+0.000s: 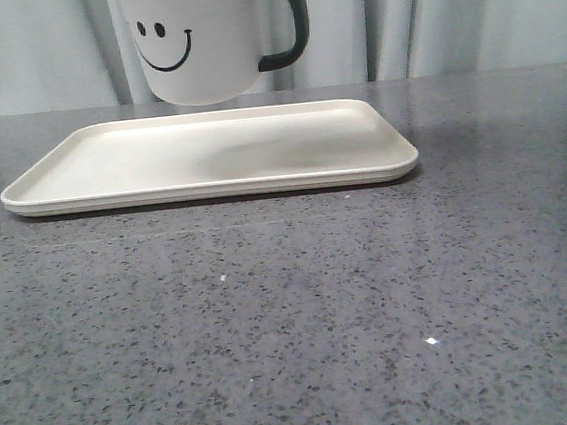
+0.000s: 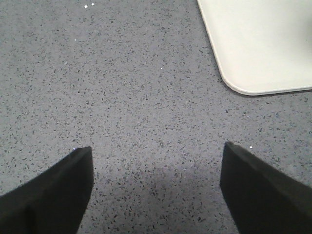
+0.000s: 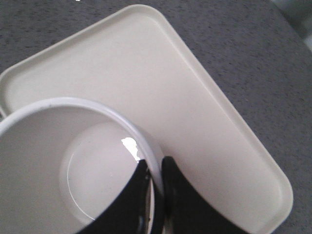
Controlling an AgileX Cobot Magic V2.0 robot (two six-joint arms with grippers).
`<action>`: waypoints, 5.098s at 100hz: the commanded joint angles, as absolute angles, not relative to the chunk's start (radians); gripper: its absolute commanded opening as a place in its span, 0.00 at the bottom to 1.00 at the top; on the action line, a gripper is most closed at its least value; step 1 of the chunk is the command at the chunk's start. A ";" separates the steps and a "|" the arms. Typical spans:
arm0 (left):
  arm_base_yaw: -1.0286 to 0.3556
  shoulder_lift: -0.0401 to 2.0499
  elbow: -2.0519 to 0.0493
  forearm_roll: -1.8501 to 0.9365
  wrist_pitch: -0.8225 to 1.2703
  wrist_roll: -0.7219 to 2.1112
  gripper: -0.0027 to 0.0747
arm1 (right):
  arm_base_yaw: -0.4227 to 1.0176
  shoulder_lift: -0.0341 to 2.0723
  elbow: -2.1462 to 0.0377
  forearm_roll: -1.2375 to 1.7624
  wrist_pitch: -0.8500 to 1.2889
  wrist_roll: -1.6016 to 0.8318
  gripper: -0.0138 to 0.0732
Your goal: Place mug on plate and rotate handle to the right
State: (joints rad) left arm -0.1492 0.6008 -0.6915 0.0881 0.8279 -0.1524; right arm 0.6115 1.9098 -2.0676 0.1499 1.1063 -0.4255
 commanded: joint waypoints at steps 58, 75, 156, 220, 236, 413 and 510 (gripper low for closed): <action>-0.145 0.602 -0.715 0.088 0.757 -0.160 0.73 | 0.487 2.012 -2.208 0.482 1.336 -0.916 0.09; -0.145 0.602 -0.715 0.088 0.757 -0.160 0.73 | 0.500 2.022 -2.208 0.481 1.336 -0.937 0.09; -0.145 0.602 -0.715 0.088 0.757 -0.160 0.73 | 0.505 2.074 -2.208 0.475 1.310 -0.957 0.09; -0.145 0.602 -0.715 0.088 0.761 -0.160 0.73 | 0.505 2.058 -2.208 0.458 1.054 -0.884 0.69; -0.145 0.602 -0.715 0.088 0.759 -0.160 0.73 | 0.504 2.014 -2.221 0.373 0.989 -0.757 0.69; -0.145 0.602 -0.715 0.088 0.758 -0.160 0.73 | 0.503 0.581 -0.886 -0.549 0.814 0.220 0.69; -0.145 0.602 -0.715 0.088 0.758 -0.160 0.09 | 0.503 0.566 -0.766 -0.549 0.783 0.348 0.08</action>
